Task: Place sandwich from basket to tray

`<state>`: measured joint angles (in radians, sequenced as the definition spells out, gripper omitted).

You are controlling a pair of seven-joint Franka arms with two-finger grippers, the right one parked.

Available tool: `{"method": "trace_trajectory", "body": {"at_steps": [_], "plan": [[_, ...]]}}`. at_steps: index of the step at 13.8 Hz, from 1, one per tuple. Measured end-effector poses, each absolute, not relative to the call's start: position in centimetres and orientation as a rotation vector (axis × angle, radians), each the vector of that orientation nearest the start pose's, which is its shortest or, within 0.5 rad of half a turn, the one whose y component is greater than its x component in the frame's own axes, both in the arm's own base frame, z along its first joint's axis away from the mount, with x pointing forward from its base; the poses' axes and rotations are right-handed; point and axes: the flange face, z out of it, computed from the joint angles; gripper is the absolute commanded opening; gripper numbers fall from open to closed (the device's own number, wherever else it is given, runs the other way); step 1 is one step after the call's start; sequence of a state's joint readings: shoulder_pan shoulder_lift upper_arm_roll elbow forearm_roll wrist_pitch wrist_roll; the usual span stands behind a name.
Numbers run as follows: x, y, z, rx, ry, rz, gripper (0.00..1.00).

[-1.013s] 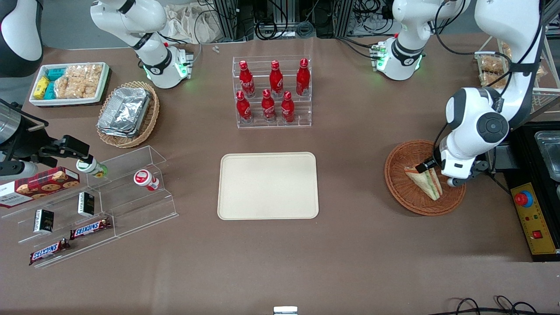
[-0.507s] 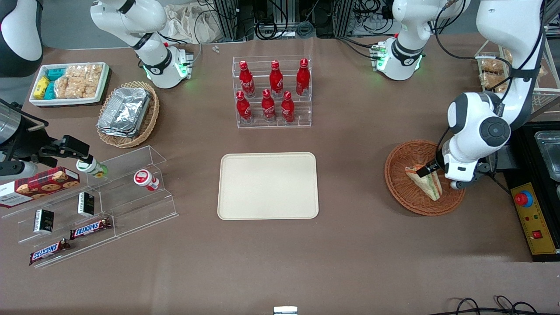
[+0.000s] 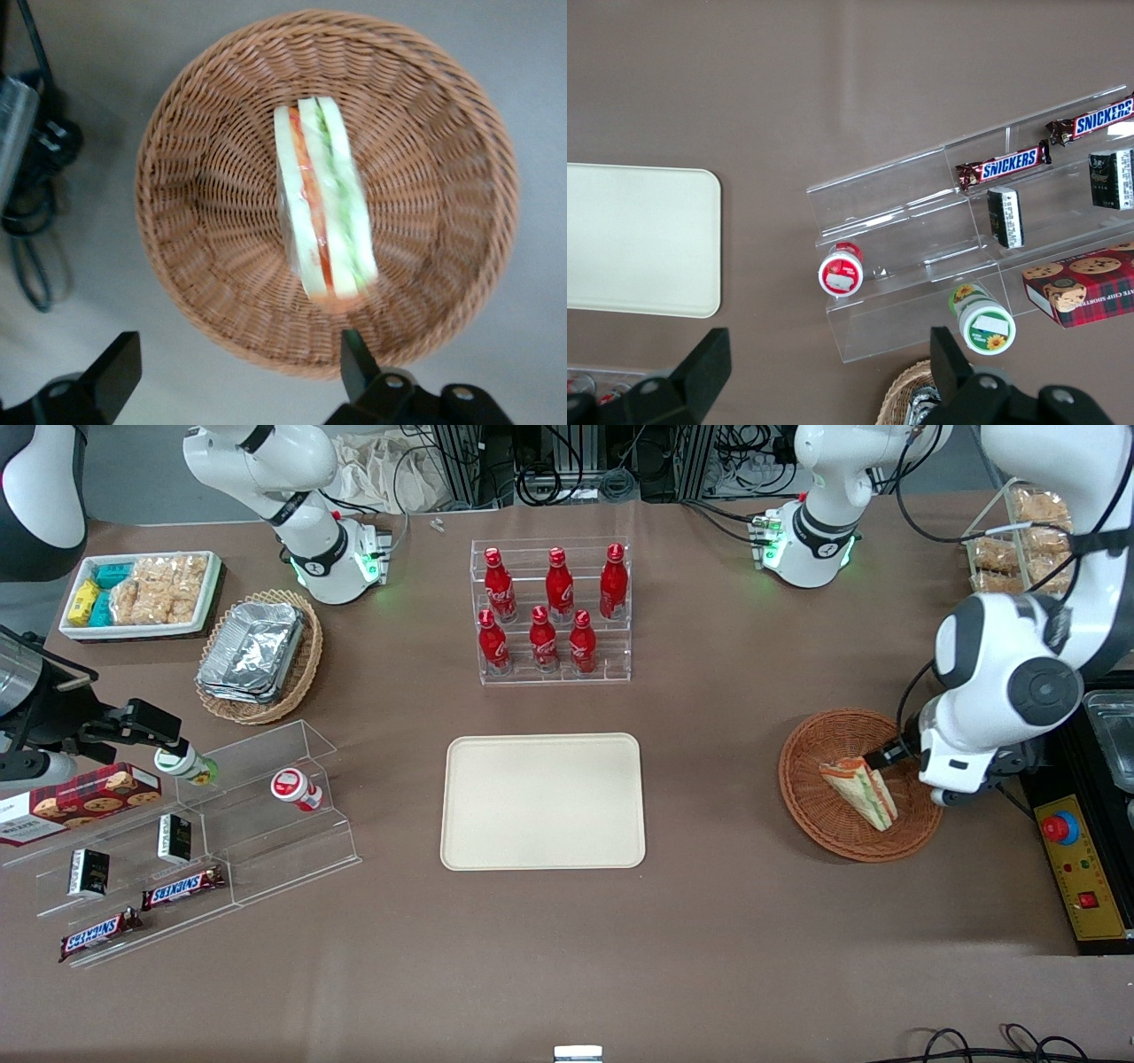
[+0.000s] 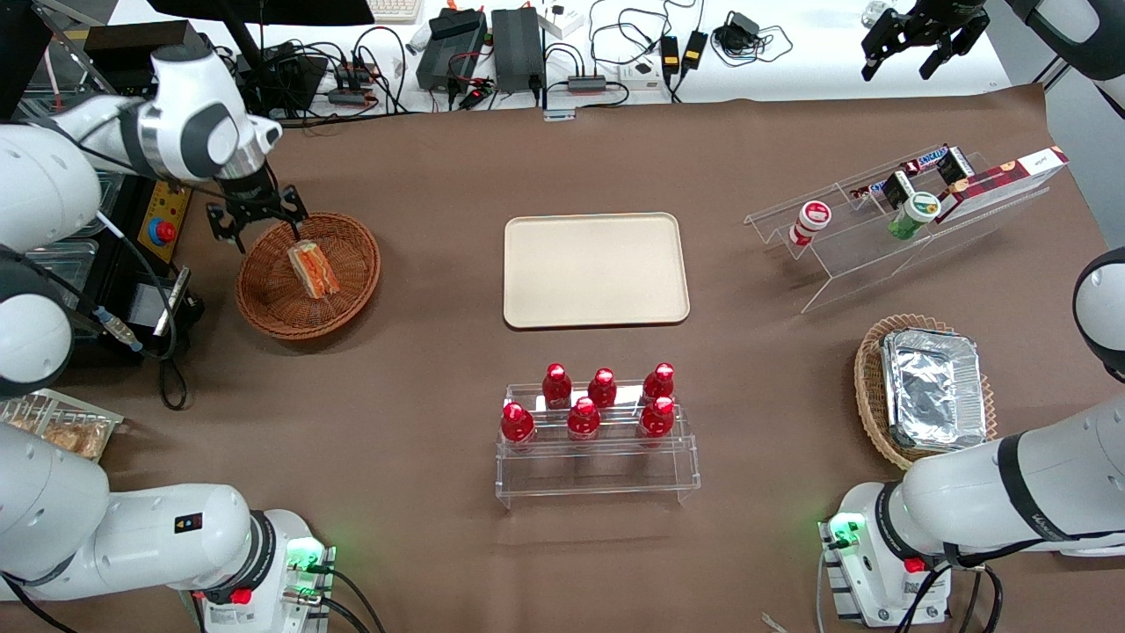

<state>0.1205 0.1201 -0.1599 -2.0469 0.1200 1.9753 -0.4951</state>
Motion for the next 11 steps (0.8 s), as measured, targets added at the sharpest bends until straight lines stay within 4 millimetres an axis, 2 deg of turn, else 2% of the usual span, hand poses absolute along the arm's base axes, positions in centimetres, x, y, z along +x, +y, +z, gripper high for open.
{"method": "trace_trajectory", "body": {"at_steps": [4,7,8,9,11], "plan": [[54.6,-1.4,46.5,-3.038,-0.216,0.328,1.00],[55.3,-1.6,53.9,-3.089,-0.045,0.316,1.00],[55.6,-1.6,55.2,-3.097,-0.003,0.298,1.00],[56.0,-1.8,55.6,-3.102,0.031,0.284,1.00],[57.0,-2.3,54.5,-3.104,0.033,0.304,1.00]]}}
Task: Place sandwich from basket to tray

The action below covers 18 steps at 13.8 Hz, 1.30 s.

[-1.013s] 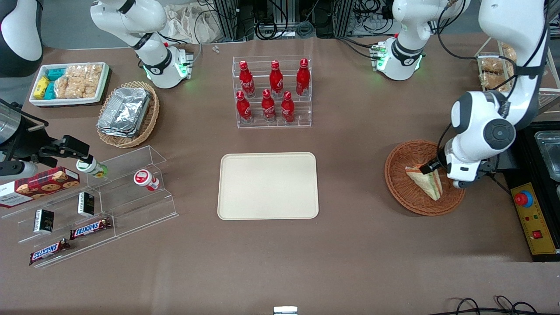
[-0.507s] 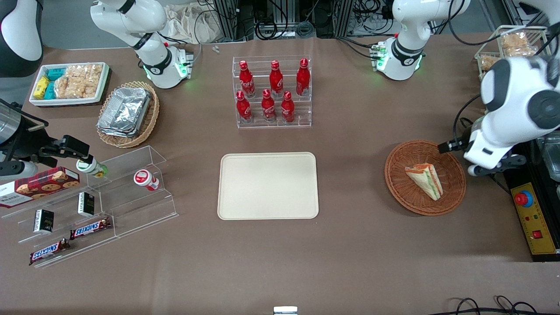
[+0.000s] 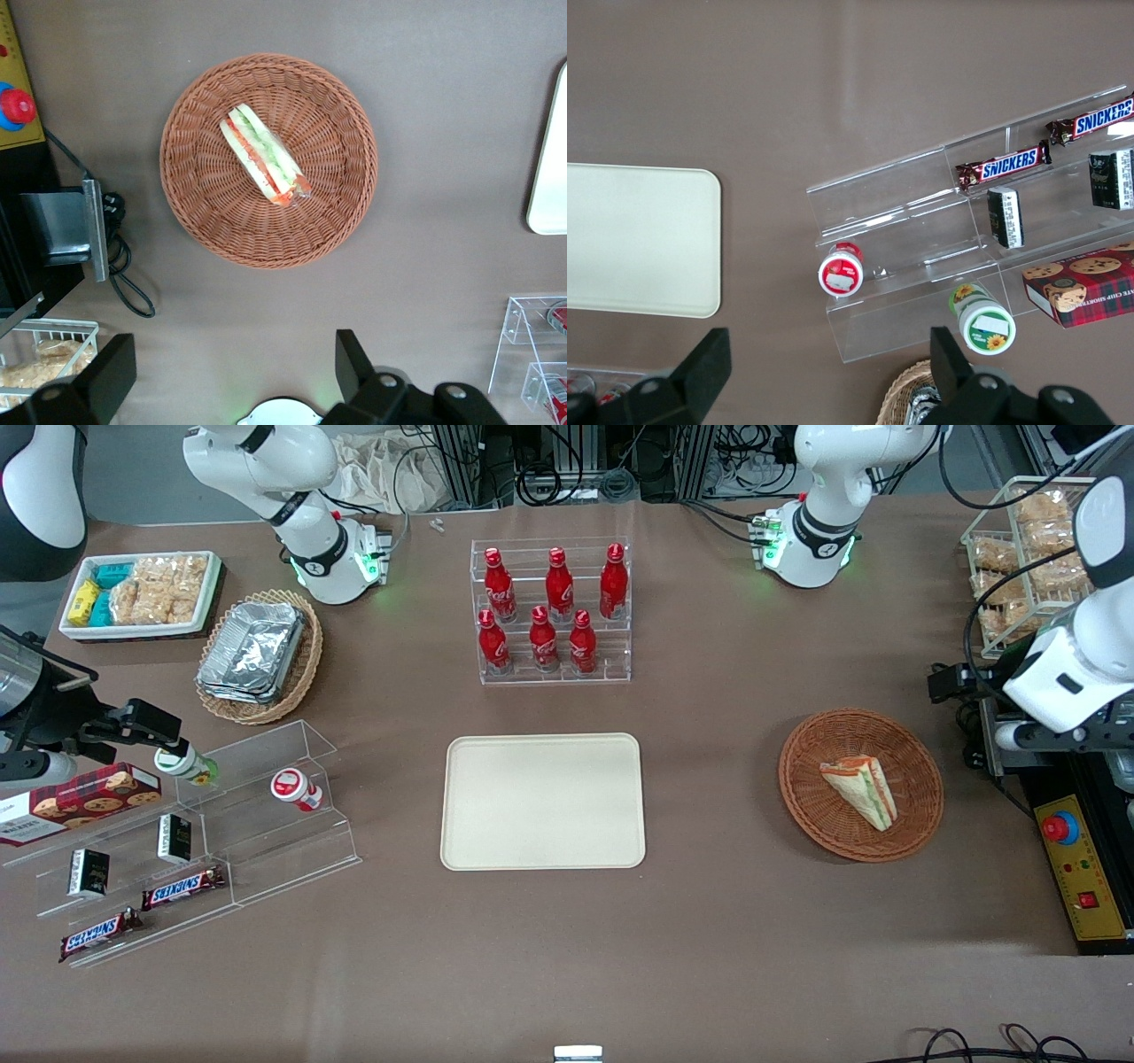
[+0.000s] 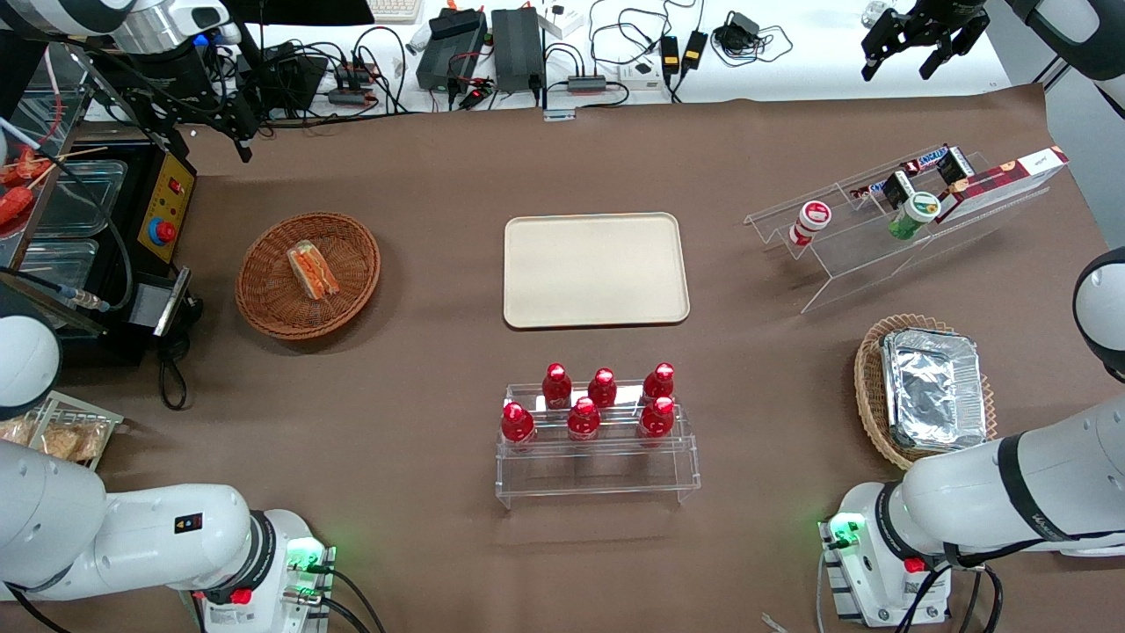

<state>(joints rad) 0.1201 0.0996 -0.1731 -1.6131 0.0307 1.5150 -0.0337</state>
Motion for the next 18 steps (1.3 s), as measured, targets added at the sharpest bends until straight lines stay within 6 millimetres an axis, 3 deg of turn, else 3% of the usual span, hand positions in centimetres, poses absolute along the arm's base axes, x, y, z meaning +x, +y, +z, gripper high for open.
{"method": "trace_trajectory", "body": {"at_steps": [2,6,9,12,14,18], "plan": [[58.2,-2.5,51.9,-3.100,-0.122,0.291,1.00],[58.9,-2.8,42.8,-3.053,-0.576,0.181,1.00],[57.6,-3.0,36.2,-2.982,-0.914,0.108,1.00],[55.5,-2.9,30.1,-2.942,-1.057,0.101,1.00],[55.0,-2.7,28.5,-2.928,-1.076,0.133,1.00],[54.8,-2.3,27.3,-2.911,-1.047,0.148,1.00]]}}
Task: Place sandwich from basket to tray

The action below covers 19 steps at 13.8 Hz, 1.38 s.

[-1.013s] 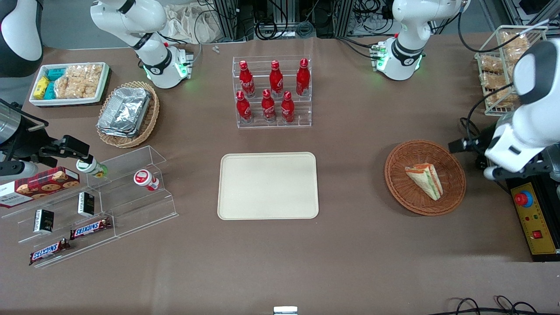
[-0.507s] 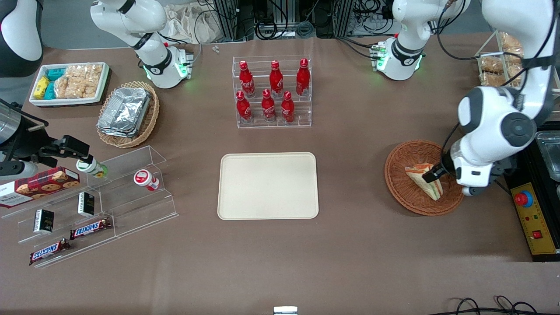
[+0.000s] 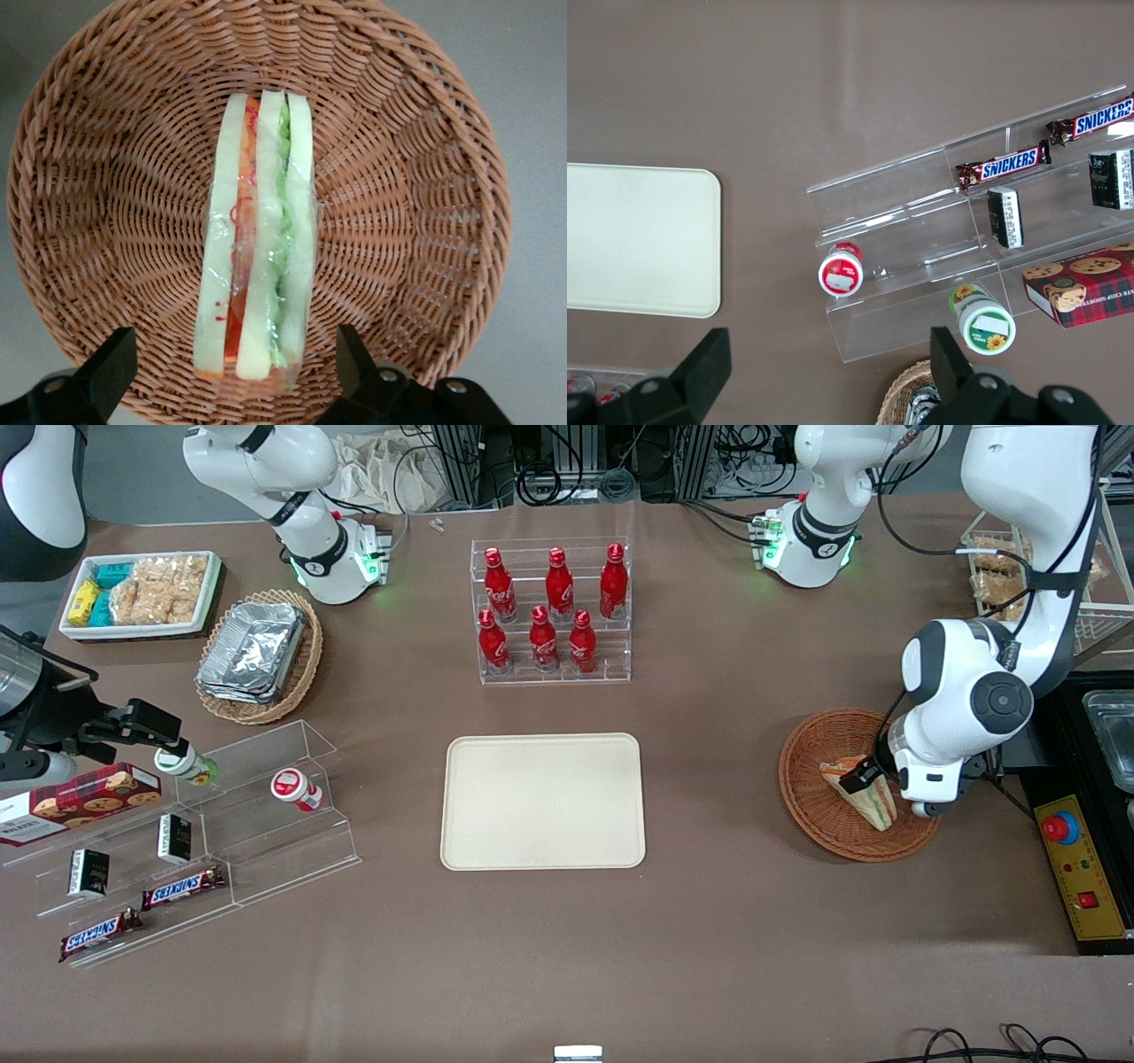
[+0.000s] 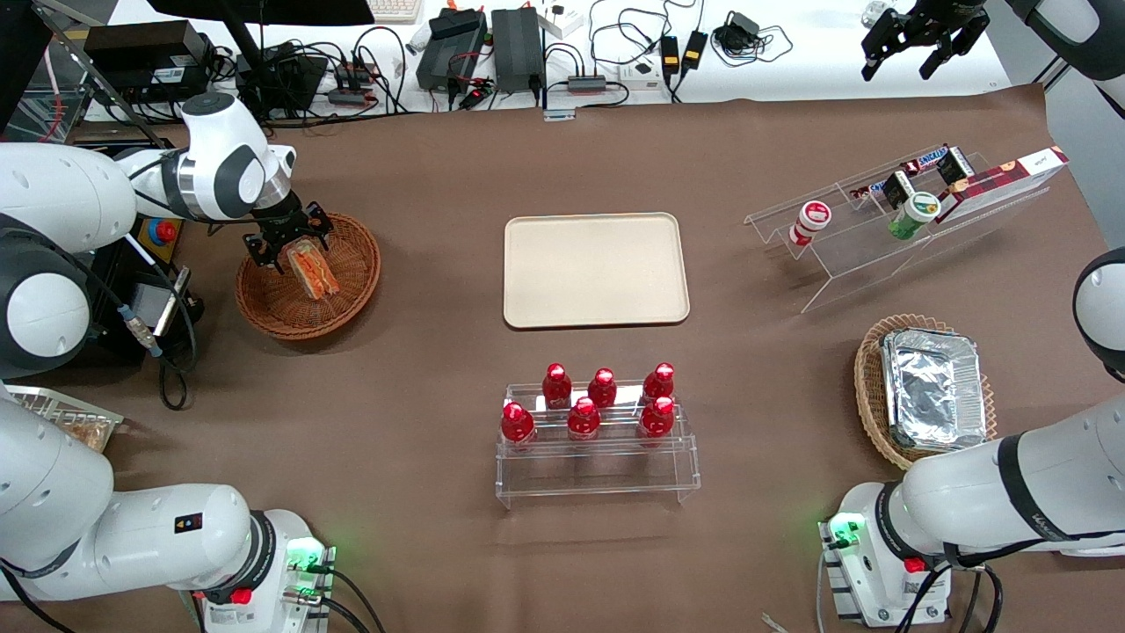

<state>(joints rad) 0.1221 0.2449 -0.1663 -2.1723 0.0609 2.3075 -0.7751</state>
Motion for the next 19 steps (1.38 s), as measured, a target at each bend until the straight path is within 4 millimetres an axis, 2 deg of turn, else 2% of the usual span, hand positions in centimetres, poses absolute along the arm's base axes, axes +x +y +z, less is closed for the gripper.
{"method": "trace_trajectory", "body": {"at_steps": [3,5,6,8,9,13,16,17,18,19], "plan": [[55.0,-2.3,26.2,-2.911,-1.058,0.144,0.97],[55.0,-1.5,24.9,-2.878,-1.096,0.144,0.71],[55.1,-0.9,24.4,-2.866,-1.114,0.140,0.53],[55.2,-0.3,24.3,-2.850,-1.149,0.132,0.08],[55.4,-0.3,24.5,-2.842,-1.173,0.123,0.00],[56.3,-0.5,25.5,-2.811,-1.269,0.083,0.00],[57.4,-1.6,27.3,-2.808,-1.290,0.061,0.00],[57.8,-2.3,28.7,-2.797,-1.277,0.096,0.00],[58.3,-3.1,30.9,-2.780,-1.253,0.145,0.00],[58.8,-4.2,34.0,-2.763,-1.225,0.193,0.00]]}}
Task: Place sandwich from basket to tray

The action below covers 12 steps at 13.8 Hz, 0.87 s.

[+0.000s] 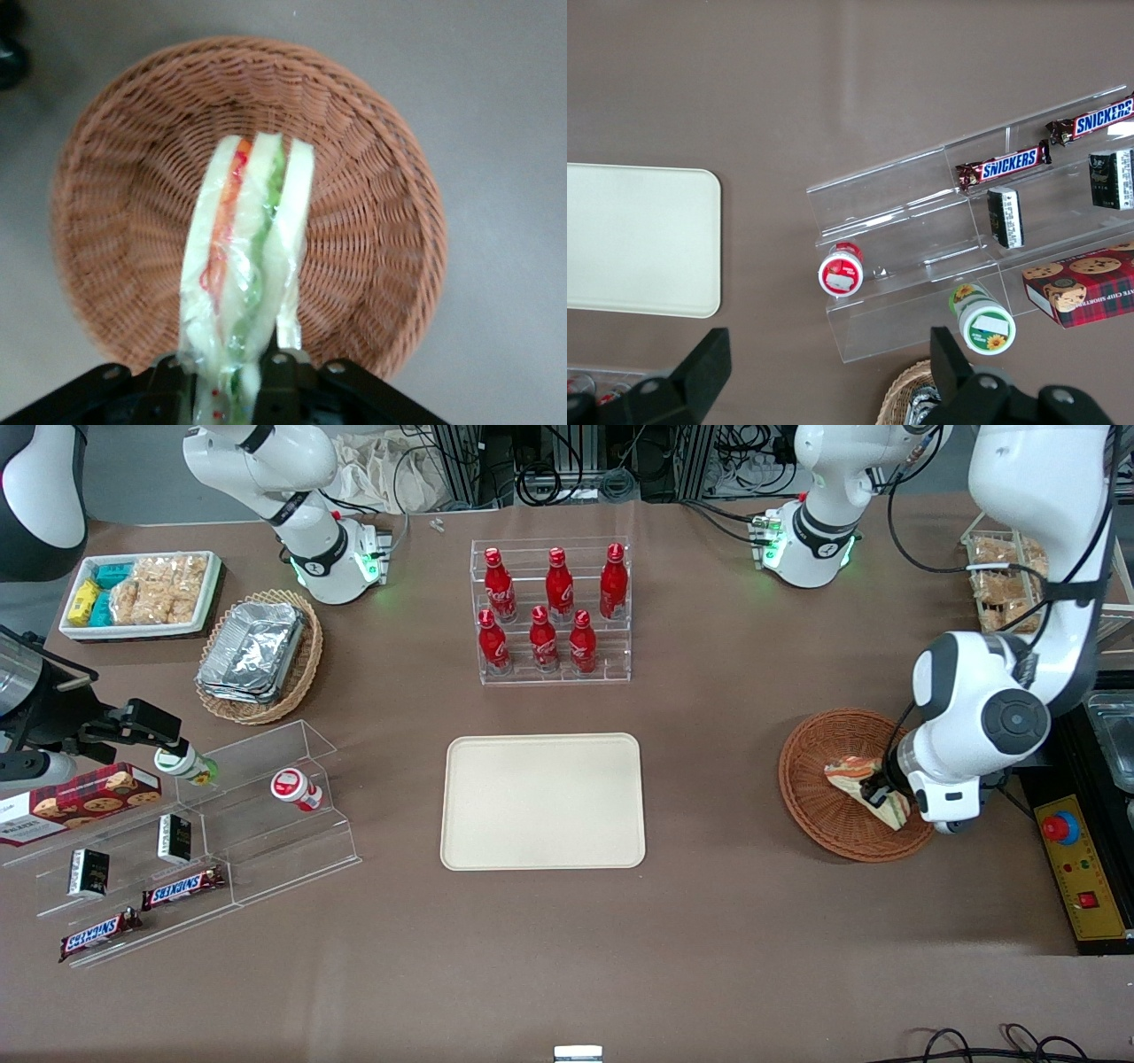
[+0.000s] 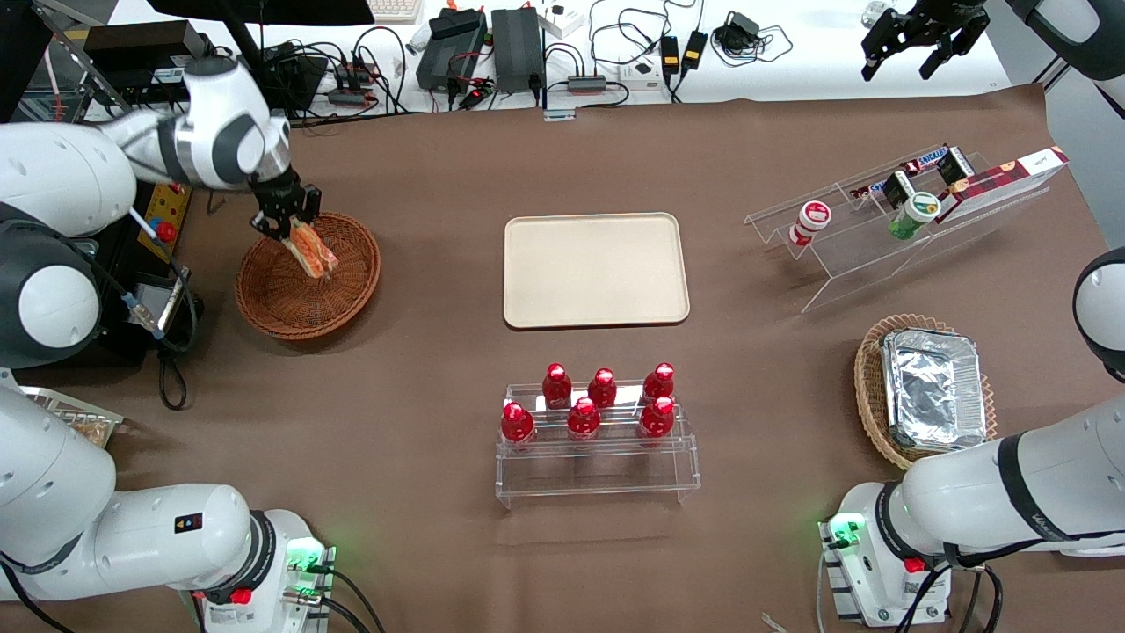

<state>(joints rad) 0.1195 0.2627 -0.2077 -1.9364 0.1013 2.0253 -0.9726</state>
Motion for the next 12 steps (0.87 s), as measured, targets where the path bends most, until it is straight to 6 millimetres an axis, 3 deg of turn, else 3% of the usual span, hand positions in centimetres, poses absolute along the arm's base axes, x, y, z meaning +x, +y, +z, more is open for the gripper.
{"method": "trace_trajectory", "body": {"at_steps": [3,6,9,12], "plan": [[59.5,-7.8,45.4,-2.753,-1.144,0.247,0.00],[58.9,-12.5,52.2,-2.829,-1.063,0.226,0.00],[57.7,-18.7,54.9,-2.945,-0.923,0.215,0.00],[55.9,-28.0,52.4,-3.073,-0.671,0.265,0.00]]}}
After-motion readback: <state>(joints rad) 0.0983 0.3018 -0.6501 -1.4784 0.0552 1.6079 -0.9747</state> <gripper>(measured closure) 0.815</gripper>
